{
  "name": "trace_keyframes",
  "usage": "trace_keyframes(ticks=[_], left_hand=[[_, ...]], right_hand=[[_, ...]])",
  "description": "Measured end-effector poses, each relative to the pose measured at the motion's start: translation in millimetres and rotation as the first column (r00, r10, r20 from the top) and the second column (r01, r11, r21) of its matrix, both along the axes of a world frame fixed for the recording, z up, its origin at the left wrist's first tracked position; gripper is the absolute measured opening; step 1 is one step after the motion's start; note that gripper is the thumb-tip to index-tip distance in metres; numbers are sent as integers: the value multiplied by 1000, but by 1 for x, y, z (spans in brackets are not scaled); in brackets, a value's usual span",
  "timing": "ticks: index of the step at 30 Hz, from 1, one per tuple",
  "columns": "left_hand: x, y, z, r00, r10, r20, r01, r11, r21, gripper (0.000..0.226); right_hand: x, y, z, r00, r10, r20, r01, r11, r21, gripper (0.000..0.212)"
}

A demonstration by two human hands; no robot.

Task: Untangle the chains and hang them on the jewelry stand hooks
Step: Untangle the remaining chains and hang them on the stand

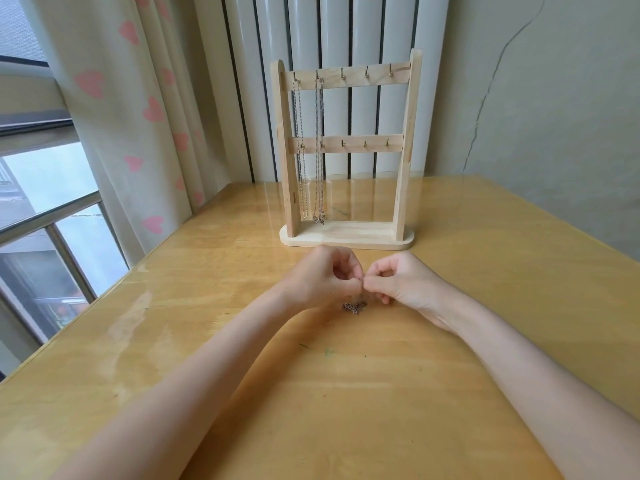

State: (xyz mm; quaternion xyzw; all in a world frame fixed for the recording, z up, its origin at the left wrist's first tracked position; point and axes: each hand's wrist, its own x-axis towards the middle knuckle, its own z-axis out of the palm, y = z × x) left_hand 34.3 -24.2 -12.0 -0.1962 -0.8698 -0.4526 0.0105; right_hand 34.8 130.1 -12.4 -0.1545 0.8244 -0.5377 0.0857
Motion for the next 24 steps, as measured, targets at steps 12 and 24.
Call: trace_keyframes(ticks=[12,24], left_hand=[[3,-9,0,959,-59,278,-64,909,412,13],[3,-3,-3,971,-20,240,-72,927,367,14]], right_hand=[[-7,4,-2,986,-130,-101,104,967,-232,5],[-1,-2,-1,996,-72,-59,64,990,-129,14]])
